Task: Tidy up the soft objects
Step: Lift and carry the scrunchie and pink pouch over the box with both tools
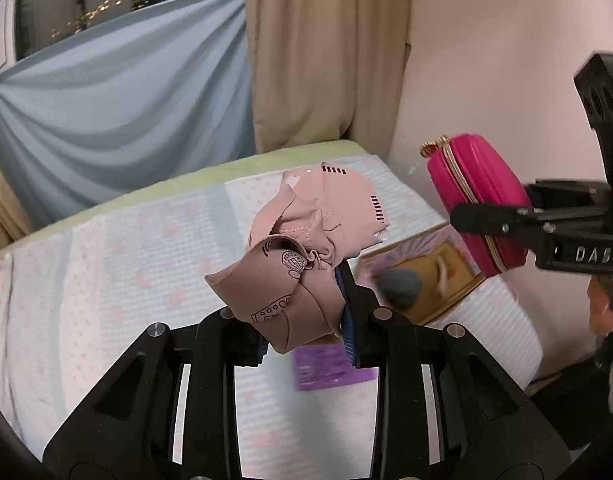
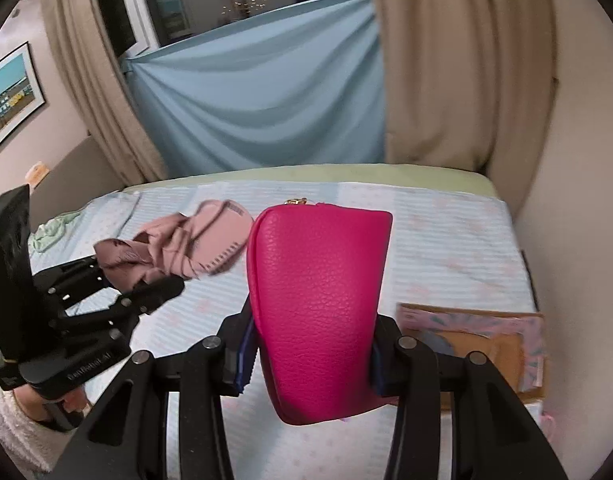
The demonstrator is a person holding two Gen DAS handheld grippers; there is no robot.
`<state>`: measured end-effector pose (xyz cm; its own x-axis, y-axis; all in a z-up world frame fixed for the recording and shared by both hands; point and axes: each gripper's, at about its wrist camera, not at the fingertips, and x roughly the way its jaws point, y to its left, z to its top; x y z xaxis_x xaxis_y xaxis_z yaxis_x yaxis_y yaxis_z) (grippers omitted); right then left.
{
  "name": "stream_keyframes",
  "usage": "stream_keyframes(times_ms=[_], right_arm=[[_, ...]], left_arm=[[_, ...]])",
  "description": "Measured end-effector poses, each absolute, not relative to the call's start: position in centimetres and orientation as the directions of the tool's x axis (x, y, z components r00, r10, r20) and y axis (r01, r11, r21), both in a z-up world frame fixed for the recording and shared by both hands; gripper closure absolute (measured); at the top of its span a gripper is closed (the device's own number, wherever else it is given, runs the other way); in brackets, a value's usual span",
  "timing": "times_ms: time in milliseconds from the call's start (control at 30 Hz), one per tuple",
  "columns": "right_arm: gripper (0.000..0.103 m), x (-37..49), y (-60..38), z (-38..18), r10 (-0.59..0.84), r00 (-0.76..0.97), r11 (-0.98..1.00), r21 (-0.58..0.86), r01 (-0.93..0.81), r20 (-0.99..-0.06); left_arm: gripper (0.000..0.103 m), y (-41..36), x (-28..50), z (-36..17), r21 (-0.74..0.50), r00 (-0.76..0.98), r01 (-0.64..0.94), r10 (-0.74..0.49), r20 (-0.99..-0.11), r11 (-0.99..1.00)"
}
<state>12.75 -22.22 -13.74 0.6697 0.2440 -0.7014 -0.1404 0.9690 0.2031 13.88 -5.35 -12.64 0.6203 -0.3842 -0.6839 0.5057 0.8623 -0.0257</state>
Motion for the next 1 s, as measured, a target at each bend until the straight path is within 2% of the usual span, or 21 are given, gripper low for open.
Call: stream_keyframes(times_ms=[333, 567, 1000], right_arm=[[0.062, 10.6, -34.1, -15.2, 0.165, 0.661, 0.983, 0.181, -0.045, -0.732], [0.062, 12.6, -41.1, -20.3, 0.158, 0.585, 0.978, 0.208, 0.019, -0.796], [0.062, 15.6, -48.1, -30.9, 0.168, 0.438, 0.961, 0.245, 0.125, -0.883]], left_arm=[[0.078, -18.5, 14.2, -16.2, -0.092, 0.558, 0.474, -0.379, -0.738, 0.876], [0.078, -25.1, 16.1, -21.4, -0.116, 0.482, 0.408, -0.322, -0.815, 0.905], [0.078, -34.0, 19.8, -32.2, -0.101, 0.308, 0.505, -0.288, -0.907, 0.857]])
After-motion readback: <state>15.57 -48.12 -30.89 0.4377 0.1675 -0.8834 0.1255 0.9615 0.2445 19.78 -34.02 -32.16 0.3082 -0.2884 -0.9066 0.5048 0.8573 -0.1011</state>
